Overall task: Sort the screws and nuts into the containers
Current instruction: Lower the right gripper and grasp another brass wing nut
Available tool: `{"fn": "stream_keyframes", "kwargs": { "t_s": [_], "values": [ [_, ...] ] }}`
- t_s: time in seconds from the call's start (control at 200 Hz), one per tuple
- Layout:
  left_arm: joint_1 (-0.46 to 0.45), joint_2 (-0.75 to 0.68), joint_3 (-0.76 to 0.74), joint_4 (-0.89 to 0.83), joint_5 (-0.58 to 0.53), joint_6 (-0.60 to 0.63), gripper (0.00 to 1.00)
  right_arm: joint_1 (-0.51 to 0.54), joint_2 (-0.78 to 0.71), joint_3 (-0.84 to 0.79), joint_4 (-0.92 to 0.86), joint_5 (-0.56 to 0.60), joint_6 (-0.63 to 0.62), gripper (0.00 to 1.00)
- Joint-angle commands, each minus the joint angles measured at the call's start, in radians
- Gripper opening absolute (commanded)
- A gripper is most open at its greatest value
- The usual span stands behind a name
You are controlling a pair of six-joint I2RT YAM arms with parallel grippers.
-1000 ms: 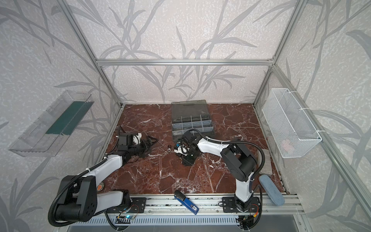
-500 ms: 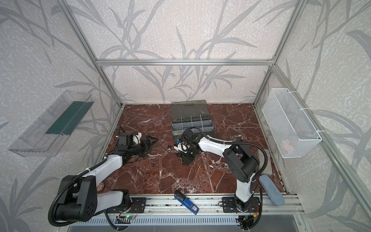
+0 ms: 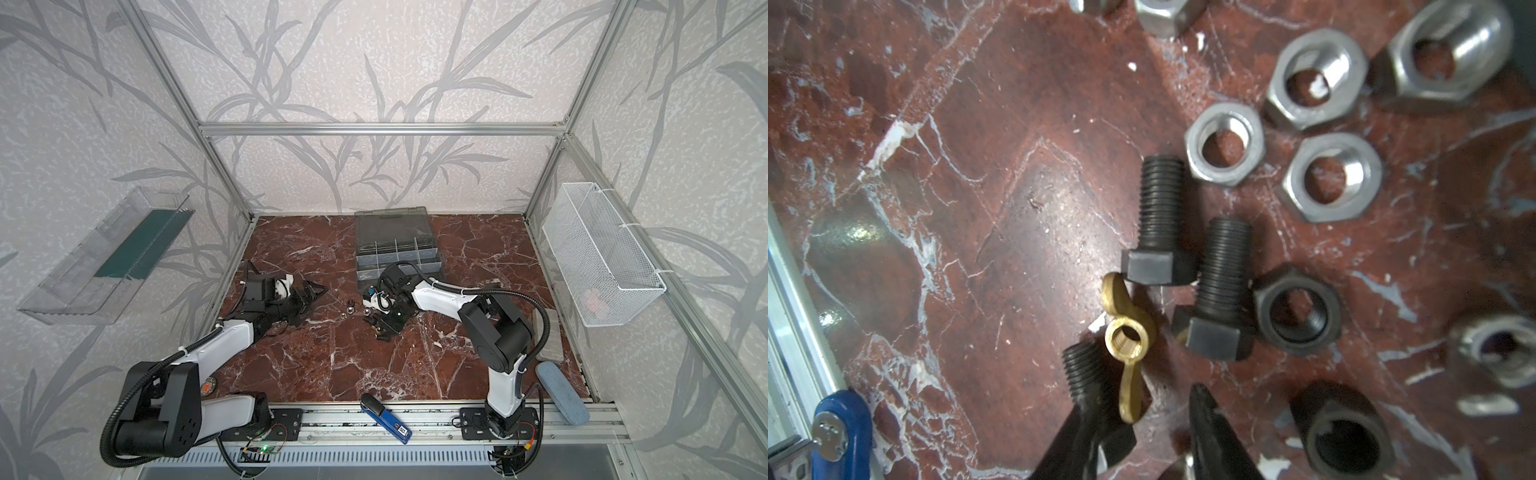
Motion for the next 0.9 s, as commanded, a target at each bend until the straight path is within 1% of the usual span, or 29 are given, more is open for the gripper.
{"fn": "stream_keyframes", "kwargs": {
  "t_s": [0.0,0.355,0.695,0.895],
  "values": [
    [-0.001,0.009,-0.001,0.018,0.003,0.004,1.0,0.001,0.016,0.013,0.004,-0.026,-0.005,0.37],
    [-0.001,0.015,-0.01,0.03,0.005,0.003,0.99,0.002,0.033,0.003,0.02,-0.037,-0.002,0.33],
    [-0.001,0.01,-0.011,0.03,0.006,0.004,1.0,0.002,0.045,-0.006,0.035,-0.049,0.001,0.25],
    [-0.001,0.009,-0.012,0.03,0.006,0.003,1.0,0.002,0.052,-0.011,0.026,-0.052,-0.004,0.24]
  ]
}}
